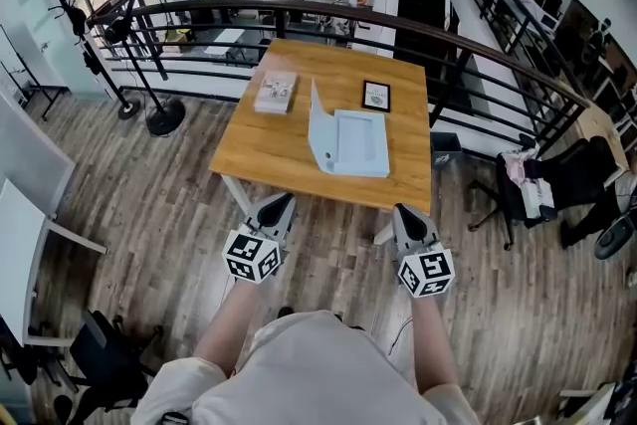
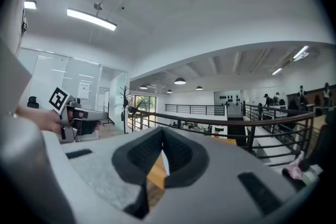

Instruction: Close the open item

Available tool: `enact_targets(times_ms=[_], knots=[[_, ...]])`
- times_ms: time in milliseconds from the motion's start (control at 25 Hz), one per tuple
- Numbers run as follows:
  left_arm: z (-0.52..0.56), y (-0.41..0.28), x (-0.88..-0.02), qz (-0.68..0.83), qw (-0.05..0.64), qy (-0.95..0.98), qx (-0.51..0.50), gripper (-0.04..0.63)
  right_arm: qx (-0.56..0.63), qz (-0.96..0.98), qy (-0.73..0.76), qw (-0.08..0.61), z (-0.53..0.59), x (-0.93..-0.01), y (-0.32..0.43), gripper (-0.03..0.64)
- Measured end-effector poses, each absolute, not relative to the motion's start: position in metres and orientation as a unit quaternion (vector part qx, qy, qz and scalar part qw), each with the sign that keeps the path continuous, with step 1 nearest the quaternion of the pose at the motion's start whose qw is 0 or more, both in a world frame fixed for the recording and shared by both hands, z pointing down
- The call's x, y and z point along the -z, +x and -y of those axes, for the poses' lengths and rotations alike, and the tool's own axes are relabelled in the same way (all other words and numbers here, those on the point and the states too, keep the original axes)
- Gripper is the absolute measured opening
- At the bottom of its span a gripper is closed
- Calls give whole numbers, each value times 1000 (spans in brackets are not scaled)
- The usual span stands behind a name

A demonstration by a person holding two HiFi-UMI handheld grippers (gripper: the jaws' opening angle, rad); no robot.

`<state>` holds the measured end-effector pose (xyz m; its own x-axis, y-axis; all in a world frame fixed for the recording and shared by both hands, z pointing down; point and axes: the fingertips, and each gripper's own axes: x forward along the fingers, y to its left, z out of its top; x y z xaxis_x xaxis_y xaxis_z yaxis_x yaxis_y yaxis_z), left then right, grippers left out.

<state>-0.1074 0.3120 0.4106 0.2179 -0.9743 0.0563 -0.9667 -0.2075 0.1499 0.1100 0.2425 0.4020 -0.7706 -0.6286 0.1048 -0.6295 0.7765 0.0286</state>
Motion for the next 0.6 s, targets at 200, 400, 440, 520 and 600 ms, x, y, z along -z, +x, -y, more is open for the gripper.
enact_targets(times_ms=[200,400,440,520,600], knots=[[-316,-106,-410,629,76,773,25,43,-7,943,327,55,-247,-404,110,3],[-316,-101,-410,632,74,771,24,103,-11,945,322,54,-244,-405,113,3],[-316,-100,-410,633,74,771,24,108,-12,945,321,53,-244,-405,114,3],[-316,-99,-409,634,75,769,25,110,-15,946,320,52,-243,-405,115,3],[-317,-97,-410,636,76,768,24,109,-17,946,319,52,-242,-407,117,3]])
